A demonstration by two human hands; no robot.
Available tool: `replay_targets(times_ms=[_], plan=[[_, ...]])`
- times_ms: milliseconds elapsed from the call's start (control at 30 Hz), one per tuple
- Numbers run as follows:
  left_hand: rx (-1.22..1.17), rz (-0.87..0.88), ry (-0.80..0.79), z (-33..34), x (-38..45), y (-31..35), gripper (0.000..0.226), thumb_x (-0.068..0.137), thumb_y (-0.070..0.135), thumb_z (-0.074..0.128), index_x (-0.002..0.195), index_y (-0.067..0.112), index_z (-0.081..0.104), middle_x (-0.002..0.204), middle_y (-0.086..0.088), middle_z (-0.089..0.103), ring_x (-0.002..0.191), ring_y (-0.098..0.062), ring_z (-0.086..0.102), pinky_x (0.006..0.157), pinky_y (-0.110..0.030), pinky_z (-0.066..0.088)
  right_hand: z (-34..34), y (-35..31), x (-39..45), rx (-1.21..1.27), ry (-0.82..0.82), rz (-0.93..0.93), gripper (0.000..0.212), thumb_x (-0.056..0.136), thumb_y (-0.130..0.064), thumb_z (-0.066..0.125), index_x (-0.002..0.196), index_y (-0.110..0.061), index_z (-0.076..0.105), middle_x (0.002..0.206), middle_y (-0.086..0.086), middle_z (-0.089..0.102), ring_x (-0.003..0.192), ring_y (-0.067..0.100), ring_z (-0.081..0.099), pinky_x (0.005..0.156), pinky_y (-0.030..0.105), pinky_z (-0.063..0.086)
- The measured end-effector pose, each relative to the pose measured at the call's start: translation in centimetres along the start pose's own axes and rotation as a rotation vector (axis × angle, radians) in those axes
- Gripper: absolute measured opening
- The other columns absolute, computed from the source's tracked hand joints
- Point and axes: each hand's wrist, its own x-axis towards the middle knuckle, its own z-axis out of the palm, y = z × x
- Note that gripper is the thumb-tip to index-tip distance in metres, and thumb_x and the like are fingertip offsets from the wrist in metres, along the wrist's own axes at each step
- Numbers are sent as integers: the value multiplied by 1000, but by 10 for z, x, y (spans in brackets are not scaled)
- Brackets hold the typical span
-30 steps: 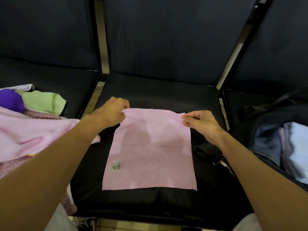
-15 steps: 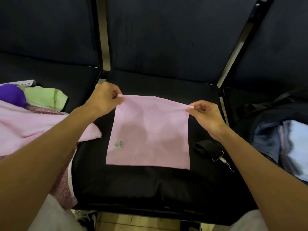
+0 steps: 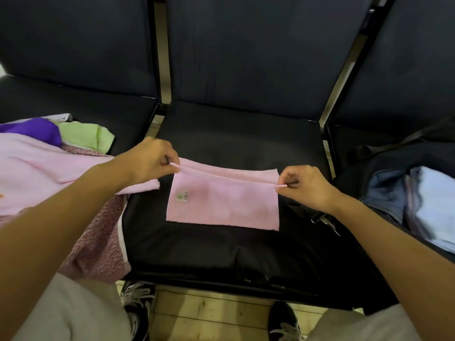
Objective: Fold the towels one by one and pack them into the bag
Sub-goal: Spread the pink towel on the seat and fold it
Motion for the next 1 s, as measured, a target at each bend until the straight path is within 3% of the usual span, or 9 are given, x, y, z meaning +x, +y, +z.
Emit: replay_targets(times_ms=[167,333,433,600,767,1000], plan=[[169,97,-120,27,-15,8,7,86,20,71,90,20,76,83,10,57,73,-5,54,69,-22,45,15,-4,-15,-351,-141,-39,12,86,-20,73,80,-26,64,86,-9,65,78,7,64,76,33,59],[241,67,-276,44,-23,7,15,86,15,61,78,28,60,87,10,54,80,-8,56,67,-21,43,23,-7,-22,-506,-192,-62,12,90,-23,68,83,-25,59,90,-5,63,79,8,61,68,23,51],[286,70,-324,50,-27,3,24,87,17,61,72,30,48,84,12,50,77,-8,52,63,-18,37,24,-4,-24,-498,-231,-51,13,89,-19,68,81,-24,59,91,-3,63,78,9,60,68,23,51],[317,105,-373,57,-29,-4,15,92,26,61,83,30,50,90,14,45,83,-6,48,60,-12,29,30,-1,-26,-500,-285,-42,14,88,-18,70,82,-25,60,93,-4,63,78,9,61,68,24,54],[282,139,-399,59,-30,-7,14,92,39,62,89,31,50,95,14,46,86,-5,50,65,-10,33,30,3,-27,-478,-336,-27,15,89,-20,71,82,-25,59,97,-3,62,80,10,62,71,22,55],[251,144,-403,63,-31,-5,11,92,36,62,90,33,51,91,16,48,82,-4,49,66,-10,35,36,7,-30,-403,-370,-32,19,89,-16,70,106,-23,62,103,-5,62,89,8,61,80,24,55]])
